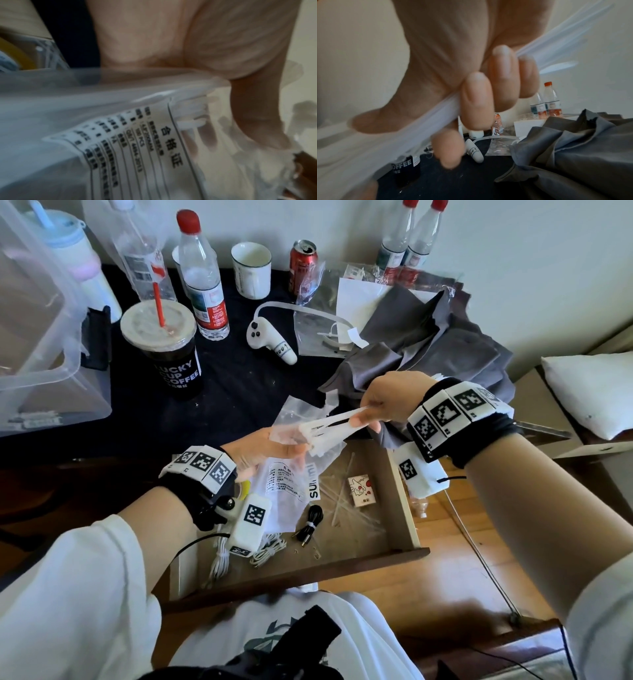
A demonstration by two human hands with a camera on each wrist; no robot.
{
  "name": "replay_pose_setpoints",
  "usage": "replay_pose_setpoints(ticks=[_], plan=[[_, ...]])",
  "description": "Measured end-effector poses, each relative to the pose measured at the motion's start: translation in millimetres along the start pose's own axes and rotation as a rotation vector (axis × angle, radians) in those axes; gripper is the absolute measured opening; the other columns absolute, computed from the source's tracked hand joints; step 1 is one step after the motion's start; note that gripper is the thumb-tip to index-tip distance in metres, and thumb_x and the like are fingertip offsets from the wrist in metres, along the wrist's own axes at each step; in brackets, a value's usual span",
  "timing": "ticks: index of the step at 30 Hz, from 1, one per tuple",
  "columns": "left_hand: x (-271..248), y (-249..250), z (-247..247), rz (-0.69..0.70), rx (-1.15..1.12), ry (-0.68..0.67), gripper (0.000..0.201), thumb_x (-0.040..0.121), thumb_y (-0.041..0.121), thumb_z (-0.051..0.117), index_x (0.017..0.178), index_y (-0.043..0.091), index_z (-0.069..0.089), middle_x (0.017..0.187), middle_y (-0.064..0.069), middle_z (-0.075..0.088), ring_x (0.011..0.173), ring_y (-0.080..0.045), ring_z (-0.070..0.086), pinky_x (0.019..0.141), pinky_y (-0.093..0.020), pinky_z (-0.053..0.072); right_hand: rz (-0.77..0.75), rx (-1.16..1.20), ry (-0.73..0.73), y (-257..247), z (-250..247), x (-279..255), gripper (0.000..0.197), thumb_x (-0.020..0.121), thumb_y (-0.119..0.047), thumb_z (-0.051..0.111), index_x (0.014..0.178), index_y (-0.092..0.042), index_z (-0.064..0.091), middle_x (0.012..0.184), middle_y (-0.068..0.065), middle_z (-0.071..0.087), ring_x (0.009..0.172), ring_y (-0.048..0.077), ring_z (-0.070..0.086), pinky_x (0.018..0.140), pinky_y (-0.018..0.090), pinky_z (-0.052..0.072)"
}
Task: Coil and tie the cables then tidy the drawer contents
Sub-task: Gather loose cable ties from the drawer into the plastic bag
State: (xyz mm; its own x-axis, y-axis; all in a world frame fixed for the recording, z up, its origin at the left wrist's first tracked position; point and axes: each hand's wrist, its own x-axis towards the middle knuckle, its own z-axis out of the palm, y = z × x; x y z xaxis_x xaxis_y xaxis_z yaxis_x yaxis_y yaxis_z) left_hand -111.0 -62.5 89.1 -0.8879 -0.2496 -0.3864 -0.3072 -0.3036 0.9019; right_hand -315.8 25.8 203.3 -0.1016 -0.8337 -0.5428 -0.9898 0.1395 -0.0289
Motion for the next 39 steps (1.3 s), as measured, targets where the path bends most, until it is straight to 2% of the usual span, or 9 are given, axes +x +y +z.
replay_pose_setpoints(ticks=[2, 5, 10, 14, 18, 25, 31, 37, 39], plan=[[-1, 1, 0, 0.0, -0.022, -0.017, 0.107, 0.04, 0.055, 0.089, 0.123, -0.002, 0.052, 0.122, -0.03, 0.056, 0.116, -0.041, 0.054, 0.097, -0.048, 0.045, 0.014, -0.002, -0.011, 0, 0, -1, 0.051, 0.088, -0.057, 0.044, 0.065, -0.015, 0.061, 0.053, -0.005, 0.048, 0.057, 0.012, 0.049, 0.056, 0.022, 0.032], [1, 3, 0, 0.002, -0.08, -0.035, 0.086, 0.038, 0.049, 0.091, 0.109, 0.009, 0.064, 0.102, -0.011, 0.071, 0.099, -0.021, 0.066, 0.082, -0.034, 0.054, 0.008, -0.071, 0.014, -7, 3, 4, 0.055, 0.086, -0.062, 0.041, 0.069, -0.016, 0.063, 0.061, -0.001, 0.052, 0.07, 0.019, 0.057, 0.063, 0.027, 0.036], [8, -1, 4, 0.006, -0.075, 0.03, 0.091, 0.044, 0.04, 0.091, 0.126, 0.016, 0.058, 0.123, -0.01, 0.064, 0.116, -0.021, 0.058, 0.094, -0.03, 0.047, -0.051, -0.292, 0.114, -22, 2, 7, 0.058, 0.077, -0.071, 0.044, 0.084, -0.016, 0.063, 0.059, -0.004, 0.045, 0.07, 0.021, 0.05, 0.053, 0.026, 0.029], [11, -9, -3, -0.002, -0.189, 0.098, 0.074, 0.066, 0.026, 0.083, 0.132, 0.01, 0.053, 0.125, -0.019, 0.06, 0.118, -0.03, 0.056, 0.104, -0.047, 0.042, -0.1, -0.201, 0.144, -27, -2, 3, 0.058, 0.071, -0.058, 0.067, 0.121, -0.03, 0.057, 0.069, -0.01, 0.048, 0.078, 0.017, 0.047, 0.067, 0.027, 0.034], [10, -11, -5, 0.017, -0.273, 0.088, 0.055, 0.081, 0.002, 0.064, 0.133, 0.003, 0.049, 0.101, -0.012, 0.067, 0.087, -0.02, 0.067, 0.071, -0.031, 0.055, -0.117, -0.107, 0.255, -28, 3, 9, 0.035, 0.085, -0.046, 0.06, 0.118, -0.035, 0.06, 0.102, -0.004, 0.066, 0.097, 0.021, 0.059, 0.071, 0.028, 0.036], [4, -2, -11, 0.038, -0.309, 0.07, 0.089, 0.054, 0.033, 0.089, 0.125, -0.006, 0.052, 0.09, -0.011, 0.066, 0.075, -0.022, 0.066, 0.061, -0.03, 0.053, -0.131, 0.03, 0.213, -31, 8, 11, 0.026, 0.093, -0.031, 0.05, 0.115, -0.036, 0.062, 0.1, -0.007, 0.069, 0.096, 0.014, 0.059, 0.084, 0.035, 0.046], [6, -8, -15, 0.027, -0.34, 0.145, 0.099, 0.047, 0.038, 0.092, 0.13, 0.001, 0.052, 0.128, -0.025, 0.055, 0.117, -0.038, 0.056, 0.096, -0.044, 0.049, -0.161, 0.118, 0.268, -29, 10, 10, 0.029, 0.093, -0.017, 0.05, 0.119, -0.025, 0.061, 0.103, -0.001, 0.068, 0.096, 0.02, 0.06, 0.087, 0.04, 0.046], [5, -6, -14, 0.057, -0.343, 0.148, 0.098, 0.051, 0.039, 0.091, 0.129, -0.005, 0.05, 0.121, -0.026, 0.055, 0.099, -0.03, 0.062, 0.077, -0.033, 0.052, -0.219, 0.059, 0.4, -27, 9, 10, 0.029, 0.095, -0.013, 0.047, 0.118, -0.022, 0.061, 0.11, -0.002, 0.065, 0.1, 0.022, 0.057, 0.077, 0.028, 0.037], [4, -4, -12, 0.06, -0.368, 0.146, 0.1, 0.049, 0.038, 0.092, 0.129, -0.005, 0.05, 0.121, -0.026, 0.056, 0.099, -0.031, 0.062, 0.083, -0.039, 0.054, -0.229, 0.019, 0.426, -29, 9, 13, 0.027, 0.094, -0.01, 0.045, 0.116, -0.017, 0.059, 0.108, 0.0, 0.064, 0.102, 0.022, 0.054, 0.079, 0.028, 0.035]])
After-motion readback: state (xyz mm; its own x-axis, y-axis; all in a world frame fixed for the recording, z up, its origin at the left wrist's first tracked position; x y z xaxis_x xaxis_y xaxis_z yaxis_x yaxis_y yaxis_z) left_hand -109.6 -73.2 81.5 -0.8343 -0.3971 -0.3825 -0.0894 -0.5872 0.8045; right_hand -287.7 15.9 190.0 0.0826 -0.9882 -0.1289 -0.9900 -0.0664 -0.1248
